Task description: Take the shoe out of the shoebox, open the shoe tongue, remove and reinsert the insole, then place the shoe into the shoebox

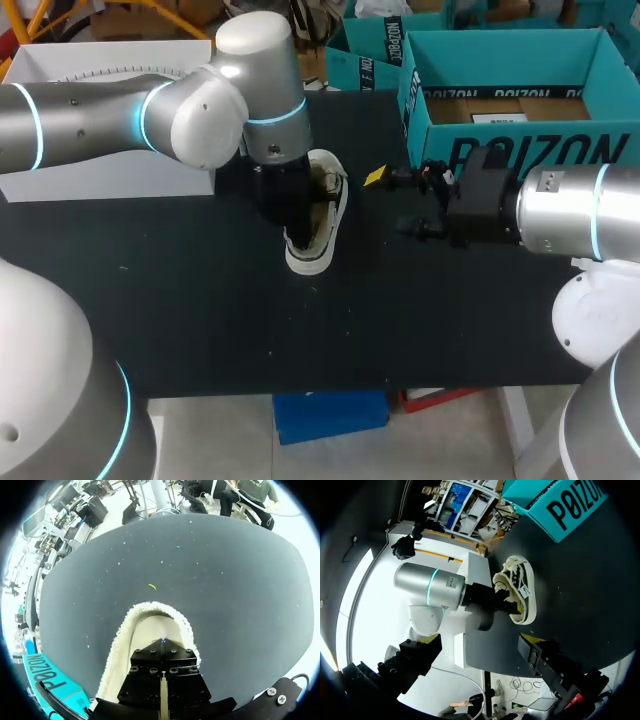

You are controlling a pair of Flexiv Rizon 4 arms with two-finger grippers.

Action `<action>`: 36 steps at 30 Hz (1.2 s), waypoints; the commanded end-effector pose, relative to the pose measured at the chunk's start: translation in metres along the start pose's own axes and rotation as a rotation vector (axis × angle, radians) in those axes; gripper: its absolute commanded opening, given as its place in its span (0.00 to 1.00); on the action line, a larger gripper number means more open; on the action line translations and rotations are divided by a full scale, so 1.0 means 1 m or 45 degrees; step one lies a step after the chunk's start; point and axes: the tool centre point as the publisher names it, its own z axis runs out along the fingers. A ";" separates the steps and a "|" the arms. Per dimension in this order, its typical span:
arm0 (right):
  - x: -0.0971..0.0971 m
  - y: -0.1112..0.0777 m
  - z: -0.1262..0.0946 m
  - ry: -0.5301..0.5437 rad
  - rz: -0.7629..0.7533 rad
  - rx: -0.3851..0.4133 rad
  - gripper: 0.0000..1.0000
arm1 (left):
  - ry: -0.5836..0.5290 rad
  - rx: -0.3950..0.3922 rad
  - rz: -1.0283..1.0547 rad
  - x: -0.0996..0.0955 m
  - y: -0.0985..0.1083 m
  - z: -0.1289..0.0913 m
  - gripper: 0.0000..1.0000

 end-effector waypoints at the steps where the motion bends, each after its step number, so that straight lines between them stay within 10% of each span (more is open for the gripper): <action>1: 0.000 0.000 0.001 0.002 0.000 0.000 1.00 | 0.016 0.001 0.001 -0.005 0.005 0.031 0.00; 36: 0.000 0.000 0.001 0.002 0.000 0.000 1.00 | -0.615 0.045 -0.295 0.032 -0.027 -0.117 0.00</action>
